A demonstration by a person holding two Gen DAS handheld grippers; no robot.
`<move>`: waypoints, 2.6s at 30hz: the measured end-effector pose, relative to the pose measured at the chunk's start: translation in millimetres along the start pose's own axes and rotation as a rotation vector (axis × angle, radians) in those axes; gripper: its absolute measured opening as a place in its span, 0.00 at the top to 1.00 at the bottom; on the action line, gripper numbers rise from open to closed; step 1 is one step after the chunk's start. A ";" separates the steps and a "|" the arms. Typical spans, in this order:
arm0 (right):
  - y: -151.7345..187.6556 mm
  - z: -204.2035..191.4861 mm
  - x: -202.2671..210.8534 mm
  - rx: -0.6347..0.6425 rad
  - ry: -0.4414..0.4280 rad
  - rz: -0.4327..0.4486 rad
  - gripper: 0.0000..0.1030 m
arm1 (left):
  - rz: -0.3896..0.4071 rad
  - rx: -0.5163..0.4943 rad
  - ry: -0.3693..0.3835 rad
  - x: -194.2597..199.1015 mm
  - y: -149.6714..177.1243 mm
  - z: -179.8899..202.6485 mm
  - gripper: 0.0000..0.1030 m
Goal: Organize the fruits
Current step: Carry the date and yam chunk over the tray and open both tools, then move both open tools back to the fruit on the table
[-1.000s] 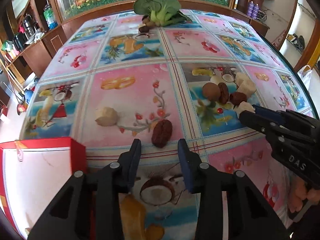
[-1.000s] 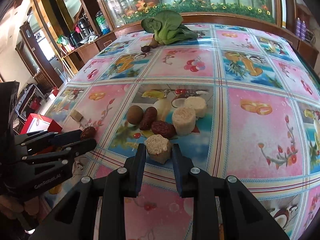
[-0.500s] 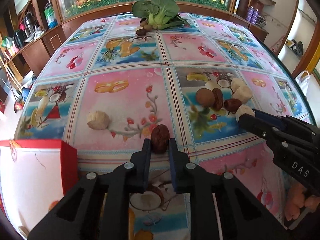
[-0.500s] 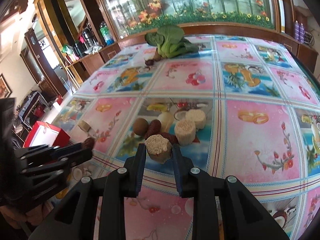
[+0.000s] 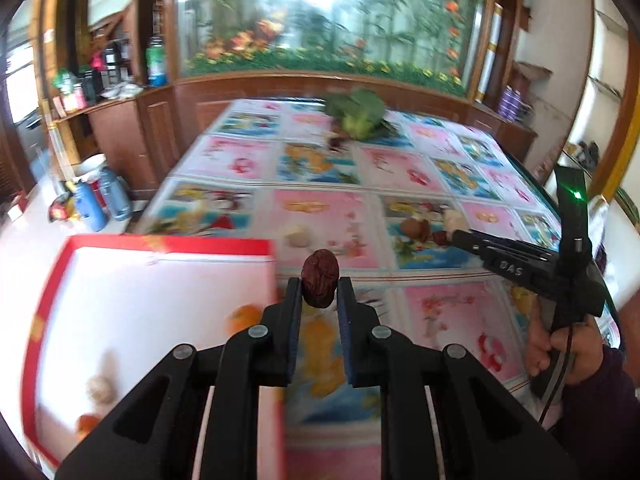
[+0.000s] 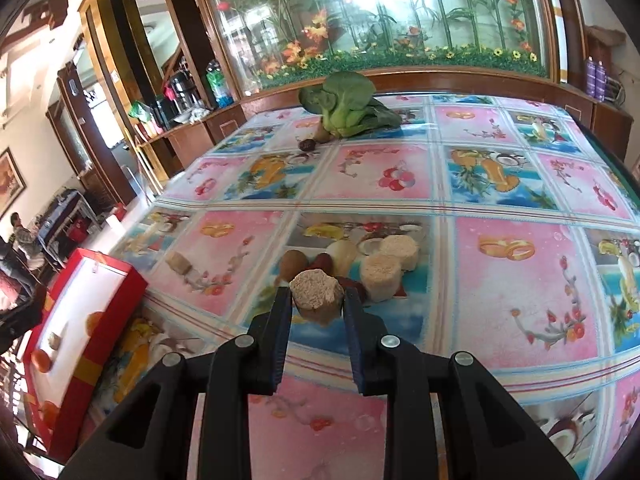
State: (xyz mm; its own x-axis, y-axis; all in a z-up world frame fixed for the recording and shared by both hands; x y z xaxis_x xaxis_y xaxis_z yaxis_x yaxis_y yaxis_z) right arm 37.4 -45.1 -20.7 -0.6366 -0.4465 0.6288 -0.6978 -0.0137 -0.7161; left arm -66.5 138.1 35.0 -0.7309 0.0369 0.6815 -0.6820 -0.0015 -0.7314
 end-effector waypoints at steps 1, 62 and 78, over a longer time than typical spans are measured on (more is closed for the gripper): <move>0.5 -6.8 3.2 0.005 -0.005 0.010 0.76 | 0.007 0.008 -0.014 5.1 3.0 -7.5 0.81; 84.0 -204.0 6.3 0.255 -0.243 -0.074 0.50 | 0.057 0.154 -0.300 72.2 93.4 -143.4 0.24; 50.5 -105.1 24.0 0.071 -0.148 -0.013 0.50 | 0.009 0.070 -0.250 55.7 91.4 -106.7 0.17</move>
State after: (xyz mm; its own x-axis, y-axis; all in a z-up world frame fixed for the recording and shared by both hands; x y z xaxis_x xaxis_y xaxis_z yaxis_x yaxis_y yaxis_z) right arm -47.6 37.5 -10.0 -0.5683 -0.5727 0.5908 -0.6778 -0.0812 -0.7307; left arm -166.7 246.6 3.2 -0.7144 -0.2114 0.6670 -0.6695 -0.0704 -0.7394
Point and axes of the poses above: each gripper's, at about its wrist camera, not at the fingertips, and x roughly against the way its jaws point, z to its right, y to its underside, the point moved 8 cm from there along -x, roughly the way its jaws point, and after that the axes turned 4 degrees about -x, right-handed, at the moved point
